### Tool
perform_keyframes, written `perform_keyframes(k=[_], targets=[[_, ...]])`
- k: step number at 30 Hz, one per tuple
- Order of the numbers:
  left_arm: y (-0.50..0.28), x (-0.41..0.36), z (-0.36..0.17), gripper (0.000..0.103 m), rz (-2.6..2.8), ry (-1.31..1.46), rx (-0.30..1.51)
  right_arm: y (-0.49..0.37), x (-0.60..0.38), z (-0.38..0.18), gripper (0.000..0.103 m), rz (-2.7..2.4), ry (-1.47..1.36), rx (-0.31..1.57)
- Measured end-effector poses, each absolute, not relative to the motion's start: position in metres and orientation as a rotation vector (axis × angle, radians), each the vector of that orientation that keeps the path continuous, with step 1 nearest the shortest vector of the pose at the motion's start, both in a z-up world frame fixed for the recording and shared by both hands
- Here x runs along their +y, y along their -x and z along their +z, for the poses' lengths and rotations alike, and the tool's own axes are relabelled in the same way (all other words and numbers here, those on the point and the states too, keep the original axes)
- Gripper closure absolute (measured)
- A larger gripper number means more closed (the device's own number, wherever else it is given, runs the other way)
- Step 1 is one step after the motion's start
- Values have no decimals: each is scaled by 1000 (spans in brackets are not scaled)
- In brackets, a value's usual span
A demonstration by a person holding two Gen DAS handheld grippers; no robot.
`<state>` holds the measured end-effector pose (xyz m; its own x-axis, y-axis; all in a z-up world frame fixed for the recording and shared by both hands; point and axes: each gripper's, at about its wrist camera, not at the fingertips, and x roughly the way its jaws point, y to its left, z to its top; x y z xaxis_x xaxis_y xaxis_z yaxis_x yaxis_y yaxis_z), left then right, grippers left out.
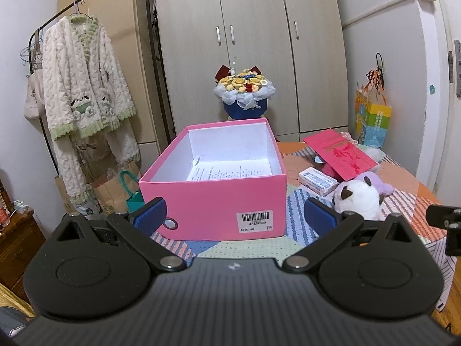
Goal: Organize soft objects
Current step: 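Move both tools toward the white plush cat on the table, then close the left gripper on the white plush cat and lift it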
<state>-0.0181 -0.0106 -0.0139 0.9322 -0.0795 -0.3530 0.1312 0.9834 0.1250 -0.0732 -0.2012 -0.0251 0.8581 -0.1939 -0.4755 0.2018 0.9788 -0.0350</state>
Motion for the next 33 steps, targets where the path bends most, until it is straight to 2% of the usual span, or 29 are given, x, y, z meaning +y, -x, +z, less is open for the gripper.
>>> perform_keyframes(k=[6,22,27,33], targets=[[30,-7,-7,0,-128,-129,312,79,-198,-21,0,-200,-5,481],[18,-18,0,0,-268,-88,350,86,-200,-20,0,-47,37,408],[4,-41,-10,0,-332,-144,384,80,-224,-36,0,103,2,283],[-25,-61,-25,0,-404,-101,417,50,-241,-60,0,212,-36,324]])
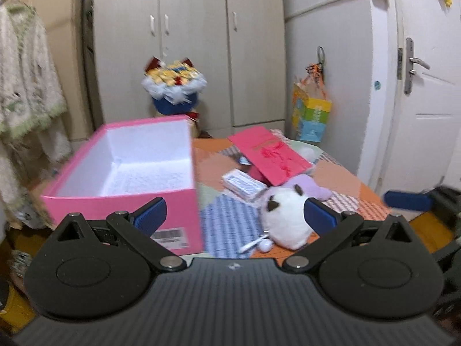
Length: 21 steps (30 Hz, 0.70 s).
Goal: Organize soft objects
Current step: 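Close the left gripper on the white plush cat and lift it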
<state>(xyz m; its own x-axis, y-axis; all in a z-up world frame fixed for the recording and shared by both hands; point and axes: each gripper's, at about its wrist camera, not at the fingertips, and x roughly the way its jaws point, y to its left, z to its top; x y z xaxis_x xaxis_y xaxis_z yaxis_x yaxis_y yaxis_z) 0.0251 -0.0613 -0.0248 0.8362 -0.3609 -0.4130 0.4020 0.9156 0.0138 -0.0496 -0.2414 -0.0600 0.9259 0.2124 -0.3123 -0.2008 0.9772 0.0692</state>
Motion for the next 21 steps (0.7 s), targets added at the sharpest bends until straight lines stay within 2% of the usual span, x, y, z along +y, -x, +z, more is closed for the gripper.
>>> perform_keyframes(k=[5,13,16,19,21], targets=[[-40,-90,-45,0,-451,-161,393,10,-252,-90,0,303,-88,371],[-86,-108,-78,3,-581,-52,512,-29,-252,-122,1,251,-63,388],[-92,-116,-88,4,-575,-70,491,-38,-250,-131,5,244,-51,403],[-97,-120,-93,8,-587,-69,481,-46,-252,-134,6,240,-61,411],[-101,-119,-94,16,-602,-62,500,-52,-255,-137,7,236,-87,431]])
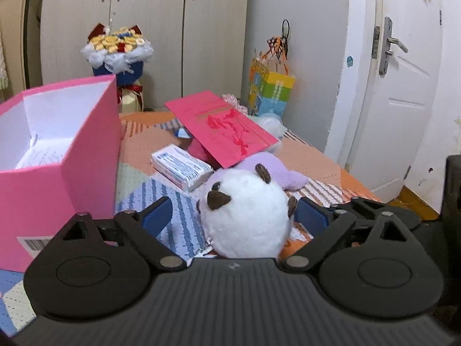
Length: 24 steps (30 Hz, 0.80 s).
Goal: Organize soft objects
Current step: 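Close the left gripper on the white plush cat and lift it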
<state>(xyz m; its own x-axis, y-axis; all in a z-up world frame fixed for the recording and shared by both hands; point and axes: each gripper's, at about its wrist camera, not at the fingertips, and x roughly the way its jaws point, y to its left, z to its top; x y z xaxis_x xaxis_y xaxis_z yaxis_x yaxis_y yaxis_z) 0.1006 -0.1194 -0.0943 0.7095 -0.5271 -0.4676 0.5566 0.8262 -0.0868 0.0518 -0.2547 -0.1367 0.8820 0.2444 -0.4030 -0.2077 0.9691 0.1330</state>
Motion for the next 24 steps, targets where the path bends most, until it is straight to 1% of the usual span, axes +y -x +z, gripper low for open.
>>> perform_keyframes(k=[1,3,4,5,7,8,9,12,24], targets=[[-102,-118,-94,19,-612,-51,512,-55,-257,-138,7,234,-100,438],[-108,-116,-97,35,-626,-20,549,-56,-260,-141,12,229,-123,440],[-111,-116,-99,36,-640,-6,566,-57,-261,-143,13,230,-136,444],[-114,-115,-101,40,-658,16,586,-58,-263,-144,16,238,-150,448],[-114,-115,-103,44,-670,31,599,-56,-261,-146,25,236,-137,436],[-111,-117,-103,45,-664,14,590,-56,-259,-146,33,234,-120,432],[-109,-119,-103,46,-659,-4,580,-53,-256,-147,37,247,-106,423],[-103,-118,-101,47,-657,-14,581,-48,-247,-145,41,224,-60,410],[-90,-87,-77,47,-676,15,678,-32,-226,-114,42,243,-56,509]])
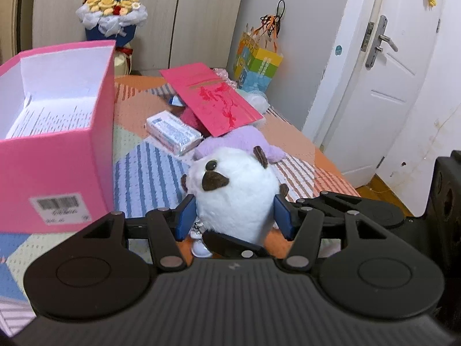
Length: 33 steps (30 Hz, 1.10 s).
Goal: Organize soft objects
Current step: 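Close the left gripper on the white plush cat and lift it, then carry the white plush cat into the pink box and open the left gripper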
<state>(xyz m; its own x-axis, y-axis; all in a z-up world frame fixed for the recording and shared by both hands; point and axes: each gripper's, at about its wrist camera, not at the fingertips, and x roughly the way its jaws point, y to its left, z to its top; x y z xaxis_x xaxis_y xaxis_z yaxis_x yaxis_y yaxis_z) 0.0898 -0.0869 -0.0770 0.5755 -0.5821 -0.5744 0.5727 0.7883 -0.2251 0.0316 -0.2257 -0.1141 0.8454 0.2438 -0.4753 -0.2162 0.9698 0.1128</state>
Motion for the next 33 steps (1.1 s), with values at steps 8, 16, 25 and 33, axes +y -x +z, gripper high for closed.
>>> perform_keyframes(k=[8,16,25,33], targets=[[-79,-58,-60,47,-640,44,738,-28,-199,-89,42,307,-12,633],[-81,-11,-26,47,-587,64,803,-29,-156,-52,38,388,7,684],[-101,30,17,47,-575,99,797,-48,-125,-7,35,467,11,651],[-159,48,51,47,-587,145,782,-96,-126,29,30,511,-51,584]])
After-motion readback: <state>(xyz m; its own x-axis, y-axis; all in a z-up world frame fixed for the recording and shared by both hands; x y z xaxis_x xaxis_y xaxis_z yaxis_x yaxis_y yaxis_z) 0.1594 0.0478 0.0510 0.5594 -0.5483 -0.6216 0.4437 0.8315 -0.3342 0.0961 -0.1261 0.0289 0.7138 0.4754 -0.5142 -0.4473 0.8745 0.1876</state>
